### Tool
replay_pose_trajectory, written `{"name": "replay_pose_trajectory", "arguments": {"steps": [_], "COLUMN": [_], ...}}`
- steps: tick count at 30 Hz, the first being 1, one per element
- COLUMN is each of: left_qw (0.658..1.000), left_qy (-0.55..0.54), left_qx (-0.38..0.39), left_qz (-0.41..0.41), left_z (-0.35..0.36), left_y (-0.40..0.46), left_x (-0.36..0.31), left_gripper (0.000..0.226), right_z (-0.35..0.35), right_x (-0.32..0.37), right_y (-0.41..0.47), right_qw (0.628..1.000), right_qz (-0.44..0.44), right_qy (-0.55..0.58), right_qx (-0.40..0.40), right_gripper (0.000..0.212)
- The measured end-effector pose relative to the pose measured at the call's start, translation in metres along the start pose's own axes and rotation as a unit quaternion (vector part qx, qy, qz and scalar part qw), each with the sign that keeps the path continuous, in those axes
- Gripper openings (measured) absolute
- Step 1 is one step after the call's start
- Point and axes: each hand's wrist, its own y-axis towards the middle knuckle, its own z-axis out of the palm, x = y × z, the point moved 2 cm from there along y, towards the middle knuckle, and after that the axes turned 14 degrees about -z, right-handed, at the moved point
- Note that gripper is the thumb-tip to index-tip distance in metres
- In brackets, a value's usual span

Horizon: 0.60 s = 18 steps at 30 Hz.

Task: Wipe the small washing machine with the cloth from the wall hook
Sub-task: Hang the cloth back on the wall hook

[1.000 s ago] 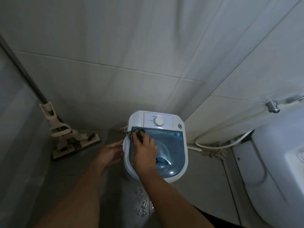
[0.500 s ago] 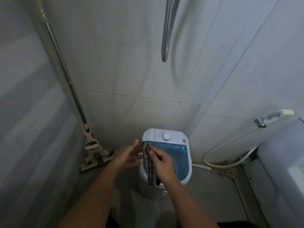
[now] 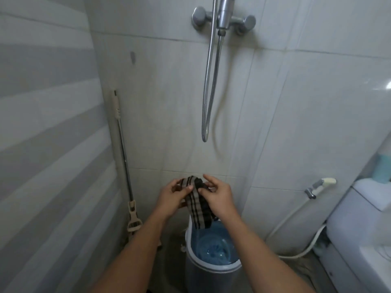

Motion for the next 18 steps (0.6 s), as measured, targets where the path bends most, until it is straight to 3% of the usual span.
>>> {"name": "replay_pose_trajectory", "arguments": {"steps": [6,9,14,18], "left_qw": [0.981,0.975,0.975,0.974], "left_qy": [0.146,0.174,0.144,0.106], "left_qx": [-0.053,-0.014,0.006,-0.016], "left_qz": [0.113,0.135,0.169,0.202], "left_z": [-0.007,-0.012,-0.014,-0.005], "left_y": [-0.025,-0.031,-0.039,-0.051], "left_x": [-0.049,-0.070,-0.098,-0.118], "left_gripper": [0.038,0.036,0.018,0.017], "right_z": [-0.021,-0.030,-0.046,-0.053], "right_x": [0.072,0.094,0.116,0.117], "right_y": [0.018,0.028,0.042,0.046], "right_qw": [0.996,0.994,0.991,0.986], "right_qz": [-0.088,-0.109,-0.126,-0.125], "right_qy": [-0.019,-0.016,-0.030,-0.111], "right_qx": [0.022,0.006,-0.025,-0.025], "right_gripper": [0.048,0.046,0.046,0.030]}}
